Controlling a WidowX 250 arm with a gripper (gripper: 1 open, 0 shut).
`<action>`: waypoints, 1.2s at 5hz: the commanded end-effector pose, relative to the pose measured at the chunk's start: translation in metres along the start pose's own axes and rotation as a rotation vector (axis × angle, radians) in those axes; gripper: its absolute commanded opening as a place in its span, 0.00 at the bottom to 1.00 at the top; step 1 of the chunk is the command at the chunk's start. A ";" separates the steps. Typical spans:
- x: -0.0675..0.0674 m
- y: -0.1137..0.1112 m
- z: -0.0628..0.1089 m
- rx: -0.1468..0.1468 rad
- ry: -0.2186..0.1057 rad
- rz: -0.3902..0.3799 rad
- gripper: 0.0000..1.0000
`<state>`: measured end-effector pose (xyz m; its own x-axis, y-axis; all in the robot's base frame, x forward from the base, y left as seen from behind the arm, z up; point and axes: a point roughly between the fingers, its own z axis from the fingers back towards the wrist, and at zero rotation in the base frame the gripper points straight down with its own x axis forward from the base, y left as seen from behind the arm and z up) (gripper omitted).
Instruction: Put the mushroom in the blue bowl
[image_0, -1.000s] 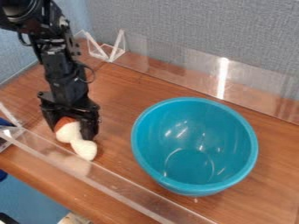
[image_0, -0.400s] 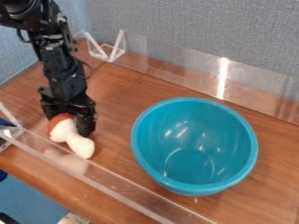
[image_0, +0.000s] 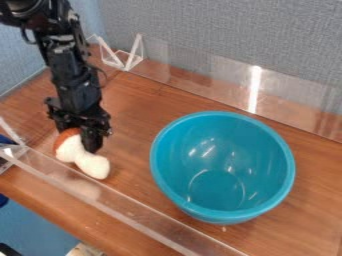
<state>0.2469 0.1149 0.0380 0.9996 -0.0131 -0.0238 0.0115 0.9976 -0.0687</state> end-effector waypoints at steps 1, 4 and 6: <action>0.007 0.001 0.058 0.038 -0.107 -0.038 0.00; 0.044 -0.158 0.143 0.042 -0.241 -0.596 0.00; 0.012 -0.241 0.115 -0.005 -0.190 -0.763 0.00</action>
<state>0.2553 -0.1201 0.1555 0.7003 -0.6966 0.1558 0.7076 0.7062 -0.0231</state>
